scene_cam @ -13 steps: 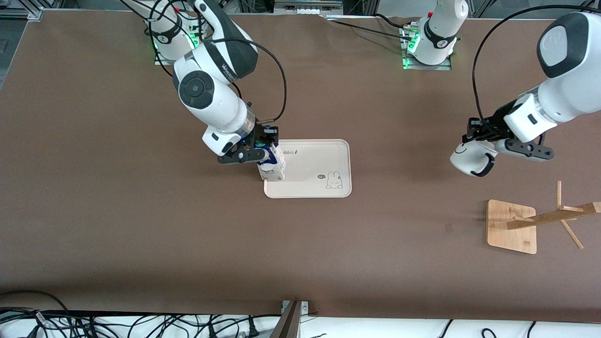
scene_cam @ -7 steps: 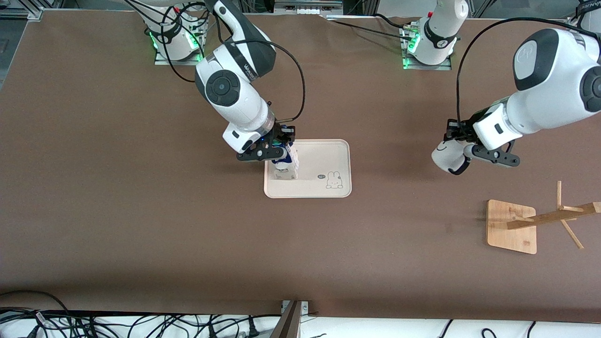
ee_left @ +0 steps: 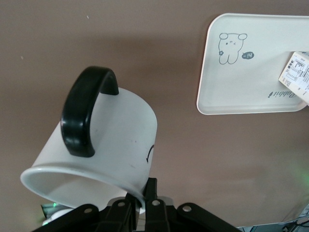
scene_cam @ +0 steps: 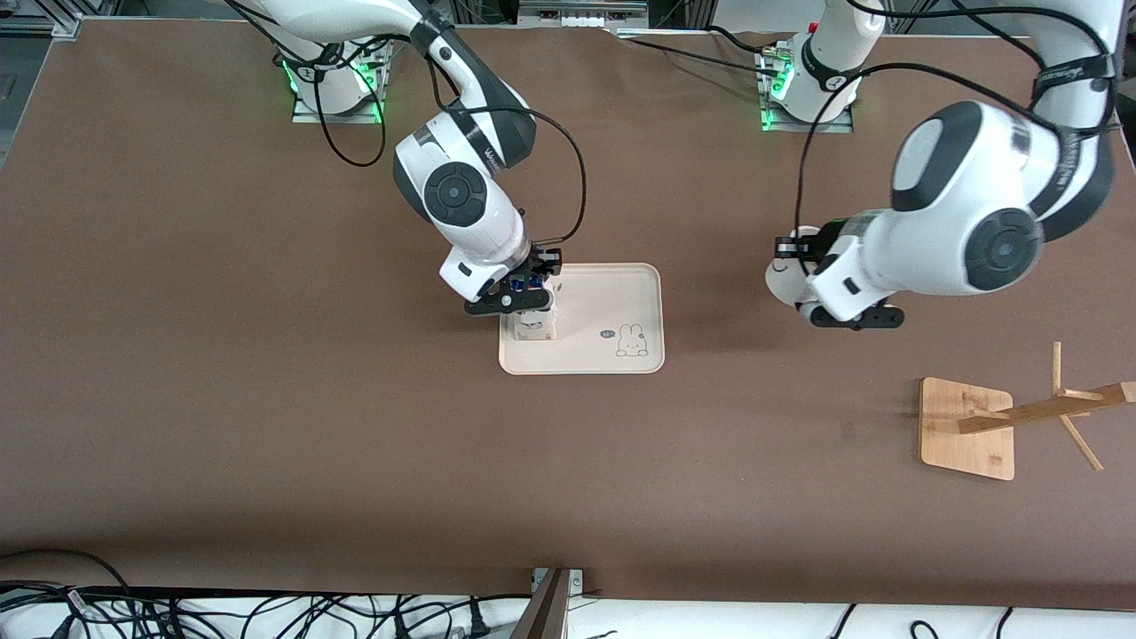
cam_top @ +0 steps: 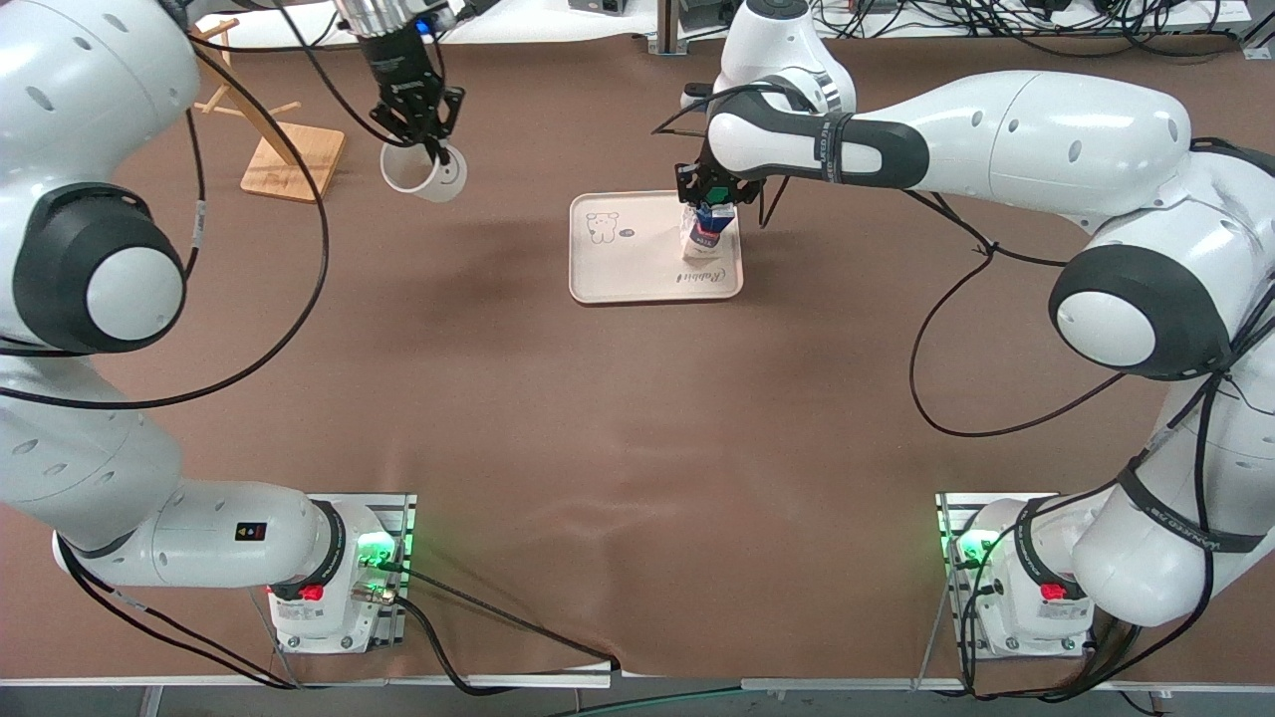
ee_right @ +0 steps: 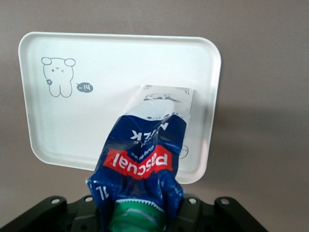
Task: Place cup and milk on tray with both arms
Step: 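Lower the carton onto the tray and open the right gripper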
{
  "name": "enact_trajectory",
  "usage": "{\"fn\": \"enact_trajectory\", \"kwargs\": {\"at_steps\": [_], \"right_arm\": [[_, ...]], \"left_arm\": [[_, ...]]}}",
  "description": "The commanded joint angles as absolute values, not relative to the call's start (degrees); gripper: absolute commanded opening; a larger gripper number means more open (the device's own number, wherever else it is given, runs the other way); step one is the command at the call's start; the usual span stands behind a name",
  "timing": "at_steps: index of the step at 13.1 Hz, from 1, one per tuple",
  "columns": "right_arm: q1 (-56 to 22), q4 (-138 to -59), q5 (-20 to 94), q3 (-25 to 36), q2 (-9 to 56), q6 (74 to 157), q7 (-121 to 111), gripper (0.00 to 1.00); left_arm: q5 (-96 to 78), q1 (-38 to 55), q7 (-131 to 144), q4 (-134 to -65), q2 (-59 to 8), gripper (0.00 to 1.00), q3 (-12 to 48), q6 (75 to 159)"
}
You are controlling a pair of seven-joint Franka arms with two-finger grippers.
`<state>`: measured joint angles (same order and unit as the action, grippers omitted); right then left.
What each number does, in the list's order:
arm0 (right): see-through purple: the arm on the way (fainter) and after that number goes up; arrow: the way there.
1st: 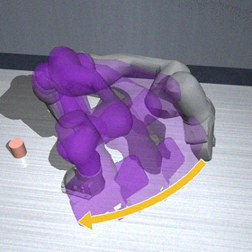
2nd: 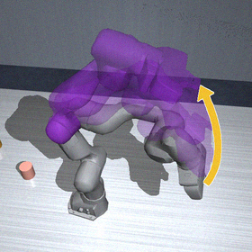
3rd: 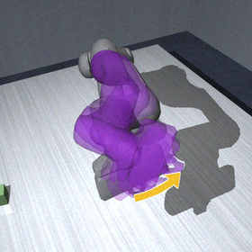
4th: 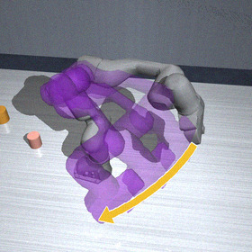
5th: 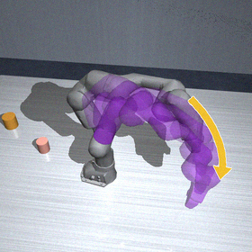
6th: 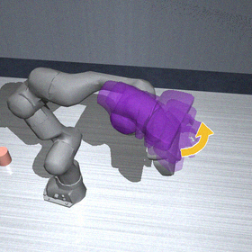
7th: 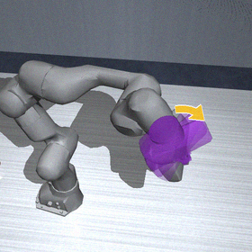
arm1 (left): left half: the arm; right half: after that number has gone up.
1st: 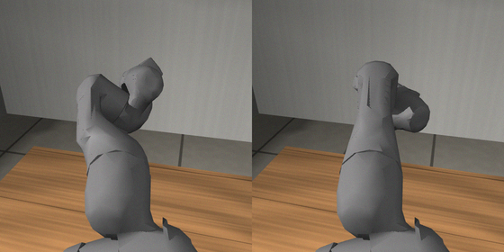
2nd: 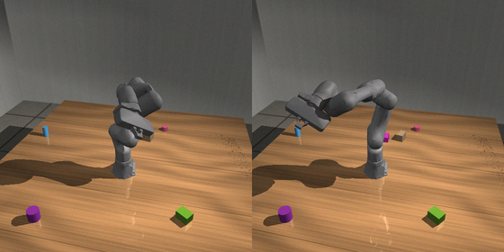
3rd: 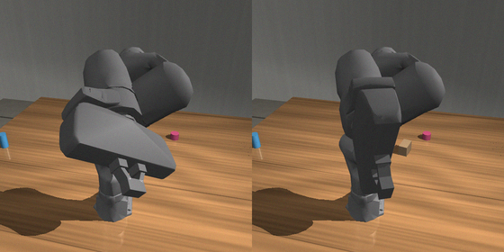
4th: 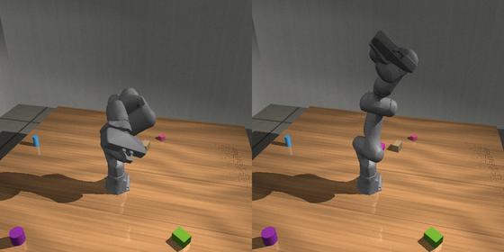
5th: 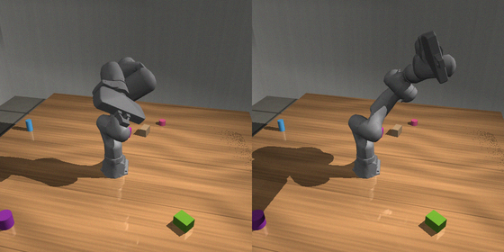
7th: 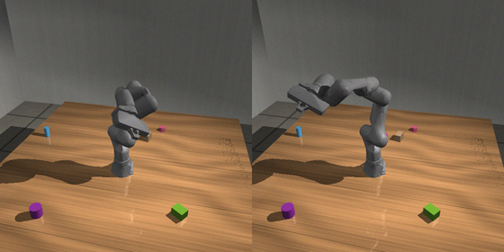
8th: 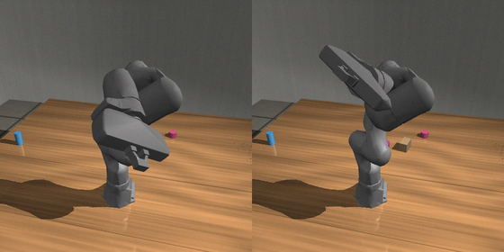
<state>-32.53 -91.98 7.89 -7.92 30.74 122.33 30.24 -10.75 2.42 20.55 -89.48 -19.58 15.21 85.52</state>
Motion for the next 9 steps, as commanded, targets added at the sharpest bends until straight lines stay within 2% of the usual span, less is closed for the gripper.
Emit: {"fn": "enact_trajectory", "kwargs": {"at_steps": [1, 5, 9], "right_arm": [[-33.14, -90.79, 7.29, -7.38, 31.29, 122.08, 30.32, 1.00], [-32.35, -88.08, 7.38, -6.77, 30.06, 120.94, 29.53, 1.00], [-32.17, -87.54, 7.38, -4.58, 26.20, 116.91, 29.35, 1.00]], "left_arm": [[-9.14, 6.93, 29.33, -86.40, -23.37, 0.00, 15.29, 82.45], [-9.14, 7.38, 29.62, -86.22, -23.99, 0.00, 15.21, 82.35], [-9.14, 6.77, 29.44, -86.22, -23.91, 0.00, 15.21, 81.83]]}}
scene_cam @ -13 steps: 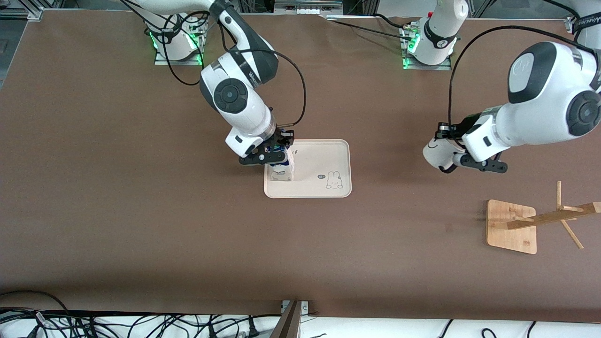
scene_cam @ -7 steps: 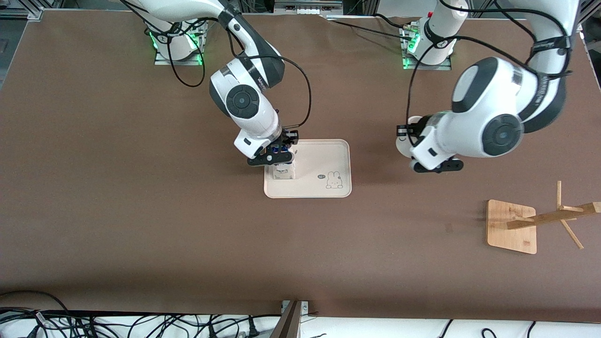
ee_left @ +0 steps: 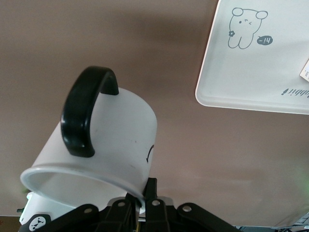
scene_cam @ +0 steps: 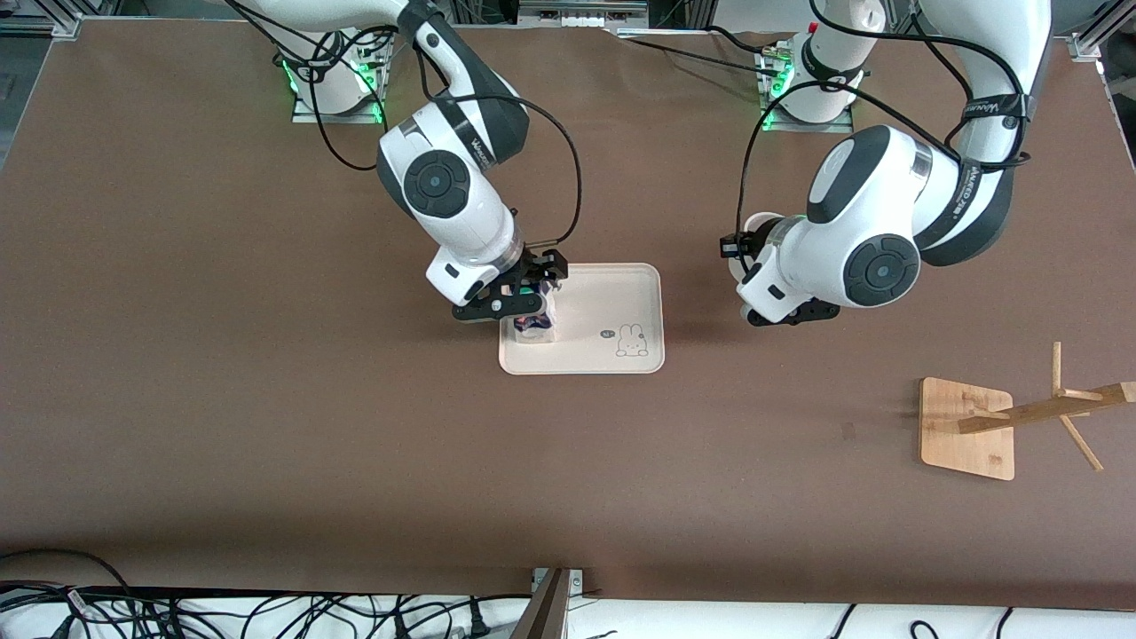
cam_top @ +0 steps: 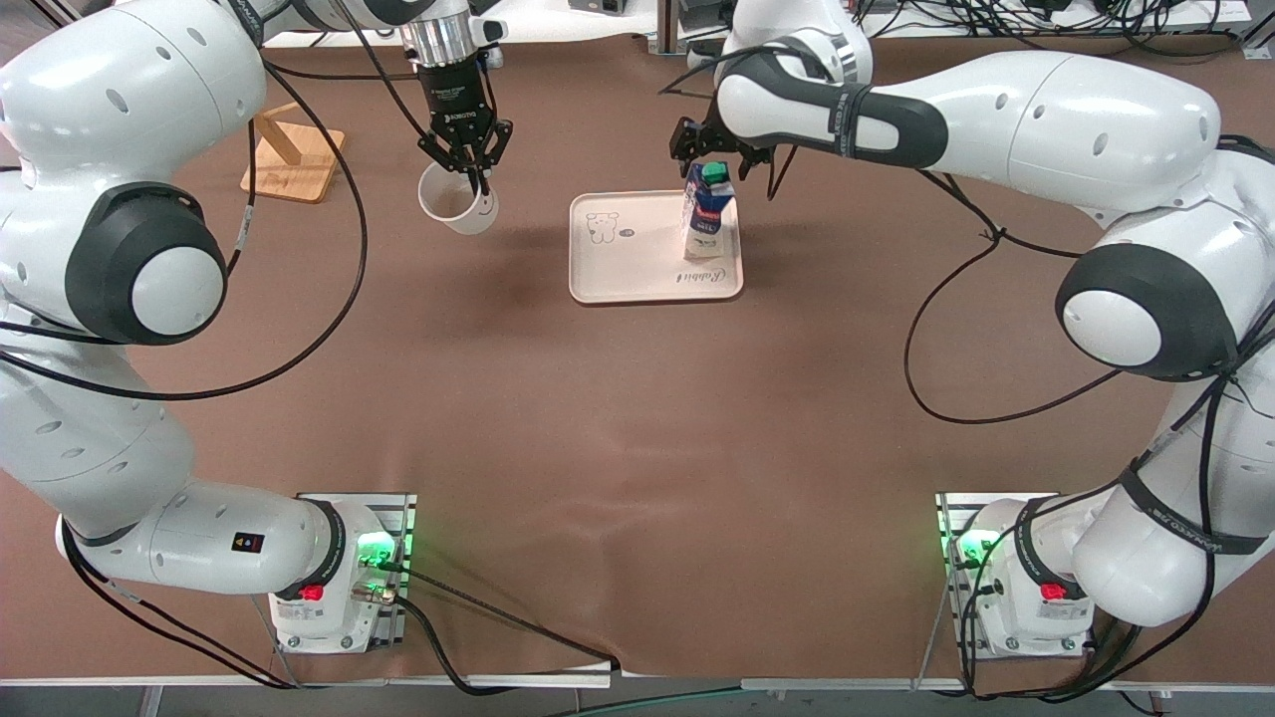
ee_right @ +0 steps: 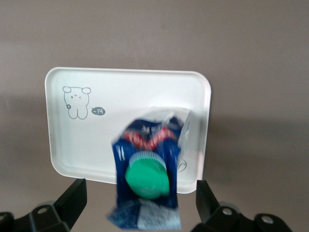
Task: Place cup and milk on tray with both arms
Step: 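Lower the carton onto the tray and open the right gripper, then withdraw the right gripper while the left gripper carries the mug toward the tray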
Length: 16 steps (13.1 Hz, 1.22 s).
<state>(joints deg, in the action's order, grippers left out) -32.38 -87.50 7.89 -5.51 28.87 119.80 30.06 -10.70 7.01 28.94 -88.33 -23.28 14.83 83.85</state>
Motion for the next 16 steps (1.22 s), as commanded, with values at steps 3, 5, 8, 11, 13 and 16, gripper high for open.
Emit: {"fn": "enact_trajectory", "kwargs": {"at_steps": [3, 5, 8, 11, 13, 16], "right_arm": [[-32.26, -87.19, 7.29, -1.59, 20.41, 109.46, 29.09, 1.00], [-32.26, -82.64, 7.21, 0.08, 17.67, 101.04, 29.27, 1.00], [-32.26, -70.97, 4.06, 4.55, 17.67, 88.53, 28.75, 1.00], [-30.86, -65.49, 4.13, 13.42, 17.67, 86.14, 19.91, 1.00], [-28.58, -64.95, 4.13, 16.77, 17.67, 84.30, 10.33, 1.00], [-23.83, -65.21, 4.22, 16.35, 17.67, 82.88, 5.89, 1.00]], "left_arm": [[-9.23, 6.77, 29.53, -85.25, -23.99, 0.00, 15.12, 81.74], [-10.36, 6.94, 30.14, -85.25, -24.34, 0.00, 15.12, 81.74], [-14.05, 7.73, 33.12, -80.44, -27.85, 0.00, 15.29, 81.65], [-14.94, 12.81, 35.67, -76.05, -32.06, 0.00, 15.21, 82.61], [-14.68, 15.46, 37.61, -72.70, -36.27, 0.00, 14.85, 82.61], [-15.03, 18.71, 41.99, -68.48, -42.26, 0.00, 14.94, 87.25]]}}
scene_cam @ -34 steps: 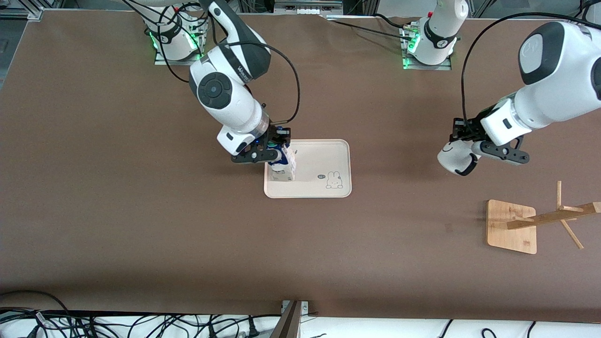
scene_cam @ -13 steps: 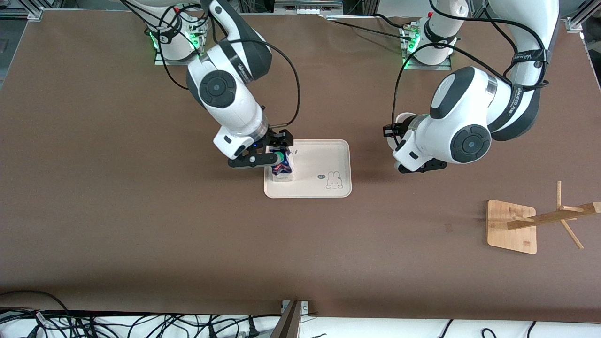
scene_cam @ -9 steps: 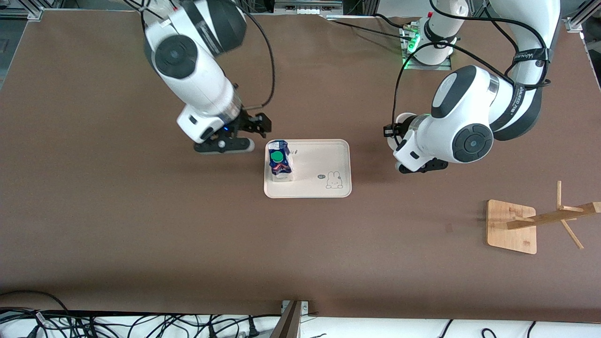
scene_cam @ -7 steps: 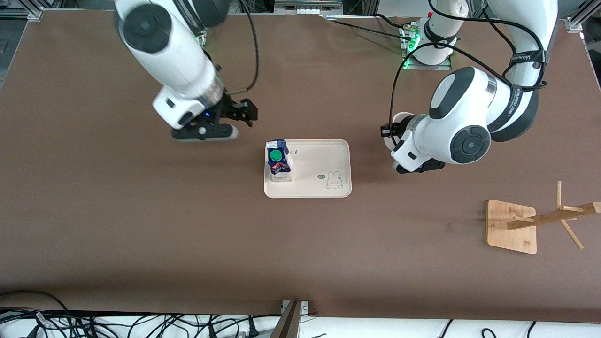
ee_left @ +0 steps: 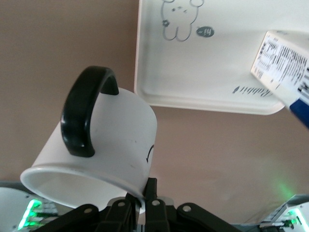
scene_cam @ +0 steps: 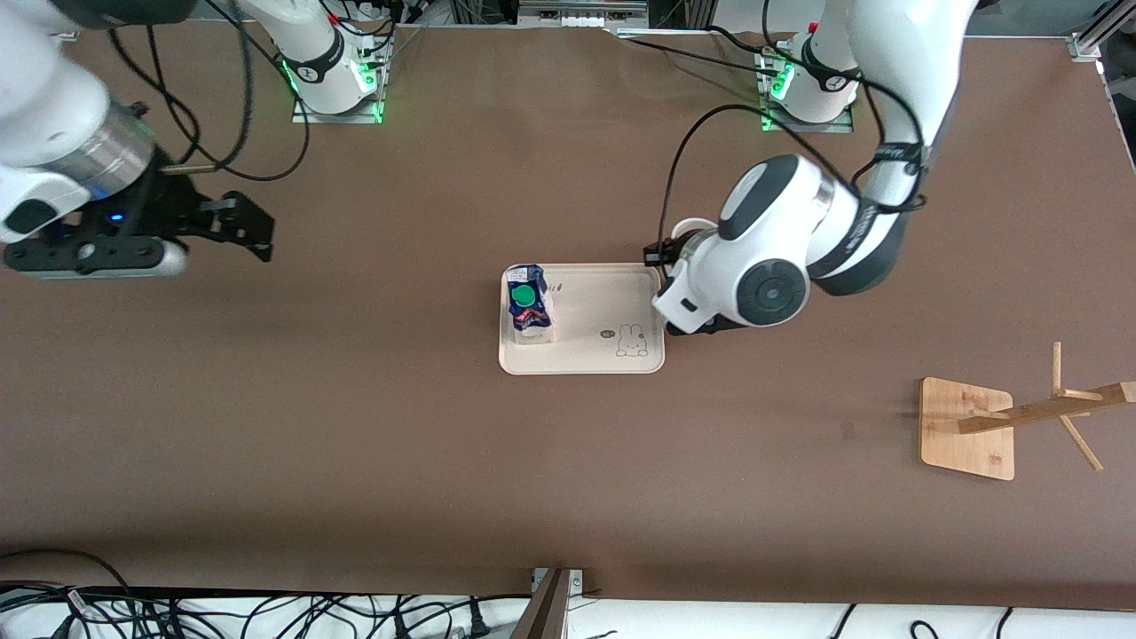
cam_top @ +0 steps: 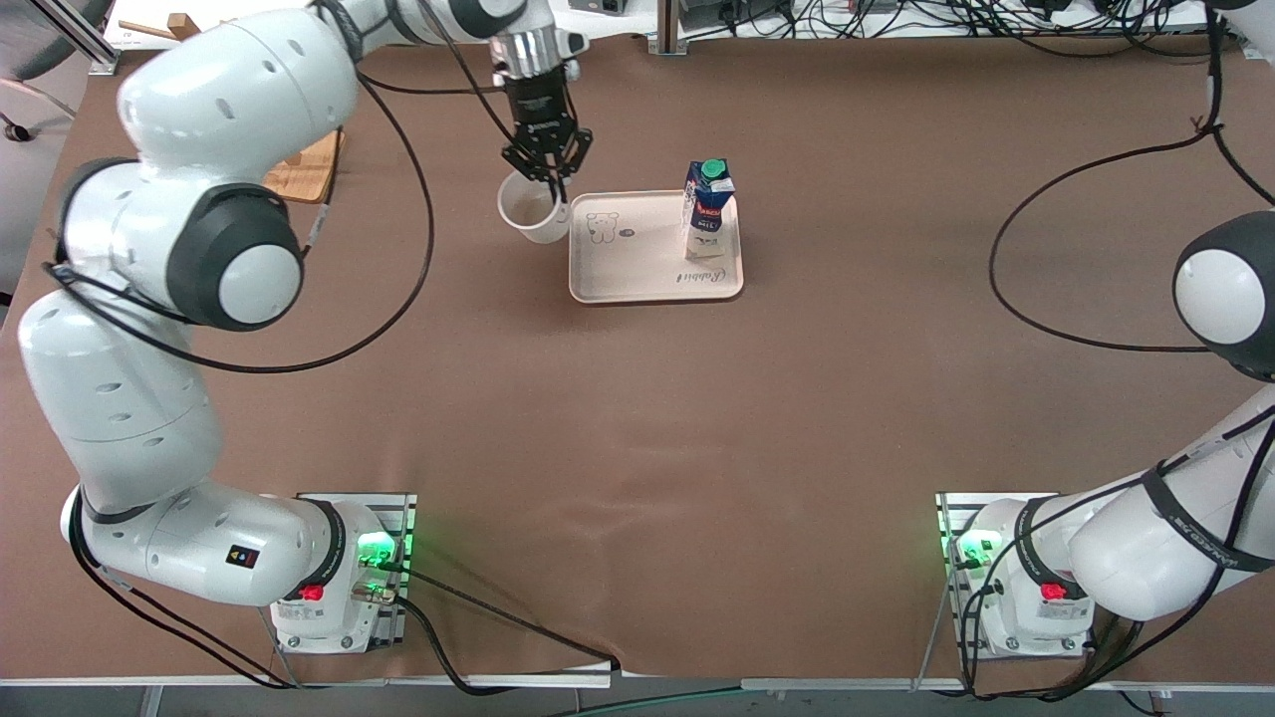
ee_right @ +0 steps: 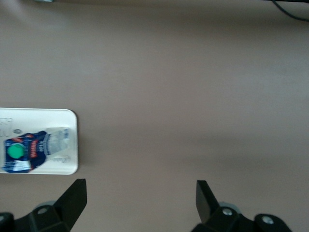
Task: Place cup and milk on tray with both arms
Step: 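Withdraw the right gripper while the left gripper carries the mug toward the tray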
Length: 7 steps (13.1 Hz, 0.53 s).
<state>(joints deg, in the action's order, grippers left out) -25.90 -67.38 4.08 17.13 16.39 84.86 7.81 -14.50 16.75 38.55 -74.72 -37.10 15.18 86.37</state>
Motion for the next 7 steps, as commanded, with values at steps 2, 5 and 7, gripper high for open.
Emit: {"fn": "enact_trajectory", "kwargs": {"at_steps": [2, 5, 7], "right_arm": [[-16.31, -67.31, 3.52, 10.42, 17.06, 83.40, 6.24, 1.00], [0.59, -72.68, -1.21, -4.11, 14.06, 86.84, 6.42, 1.00], [3.15, -73.03, -3.25, -5.70, 13.89, 86.05, 6.42, 1.00]], "left_arm": [[-15.03, 21.17, 43.68, -68.12, -44.55, 0.00, 14.94, 91.82], [-14.85, 23.90, 46.67, -68.20, -47.19, 0.00, 14.85, 95.53], [-14.68, 24.43, 46.76, -68.38, -48.16, 0.00, 14.68, 96.85]]}}
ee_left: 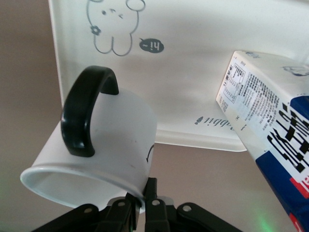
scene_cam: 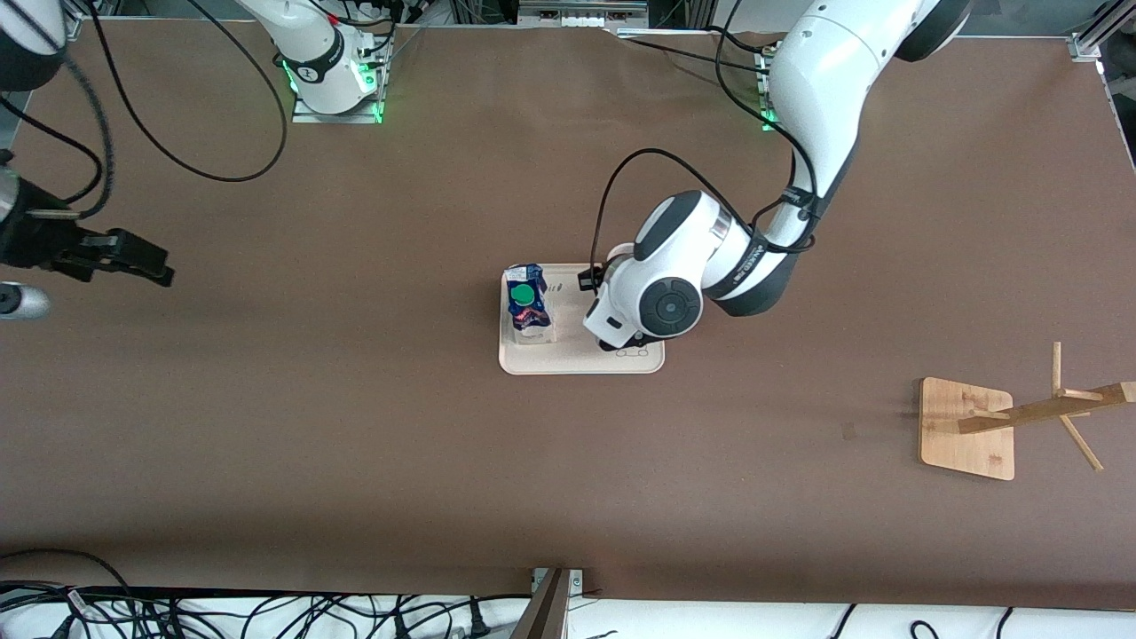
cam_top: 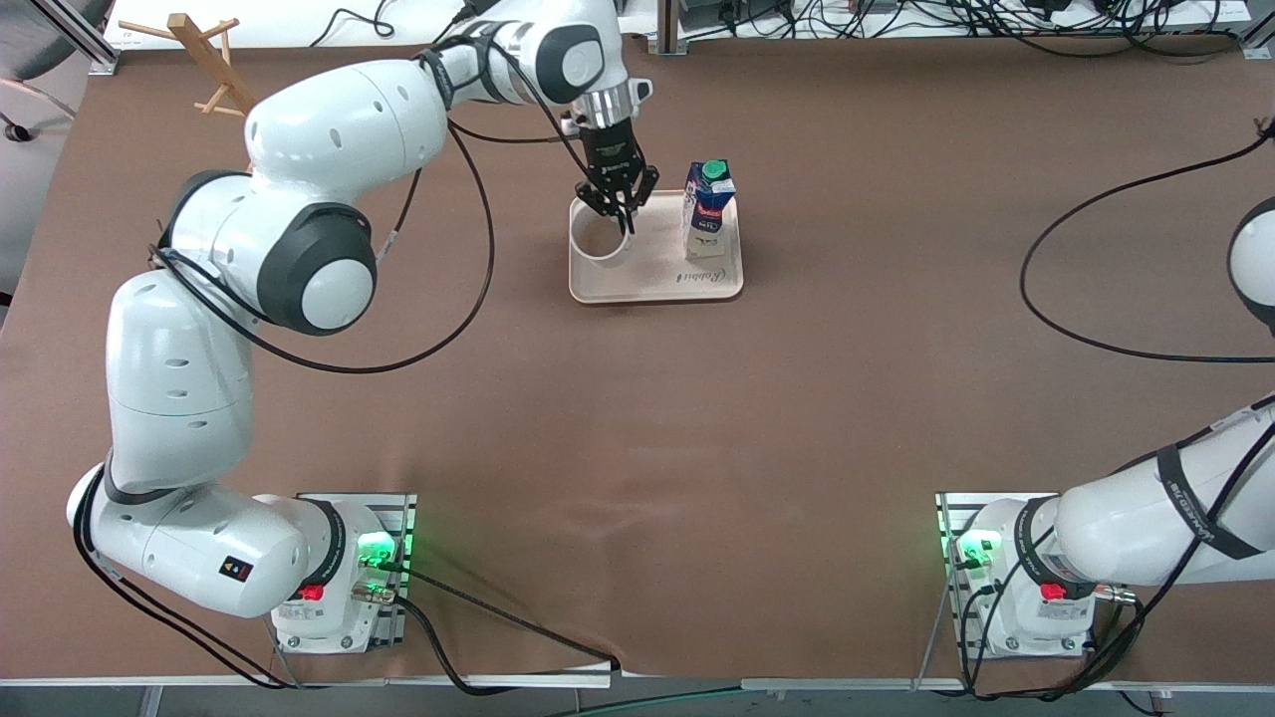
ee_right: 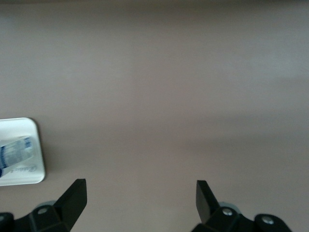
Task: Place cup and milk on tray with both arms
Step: 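Lower the mug onto the tray beside the carton and open the left gripper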
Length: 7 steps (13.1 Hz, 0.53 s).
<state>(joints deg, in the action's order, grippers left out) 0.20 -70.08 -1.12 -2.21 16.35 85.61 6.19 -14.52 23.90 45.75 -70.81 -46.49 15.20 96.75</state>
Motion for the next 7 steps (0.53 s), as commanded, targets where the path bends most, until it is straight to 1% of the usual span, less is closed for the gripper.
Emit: {"fn": "enact_trajectory", "kwargs": {"at_steps": [1, 2, 4, 7], "right_arm": [[5.17, -74.43, -2.29, -6.50, 13.80, 86.74, 6.68, 1.00], [5.71, -74.97, -1.85, -6.59, 13.89, 87.44, 6.68, 1.00], [5.89, -76.19, -1.67, -6.59, 13.63, 85.70, 6.59, 1.00], [6.24, -75.85, -2.63, -6.42, 13.97, 84.29, 5.71, 1.00]], "left_arm": [[-14.50, 24.96, 46.76, -69.07, -48.34, 0.00, 14.68, 97.38], [-14.24, 25.13, 46.93, -69.17, -48.95, 0.00, 14.50, 97.30], [-13.71, 24.96, 47.55, -69.26, -49.39, 0.00, 13.72, 97.38], [-14.06, 24.61, 47.64, -68.99, -50.27, 0.00, 12.83, 97.38]]}}
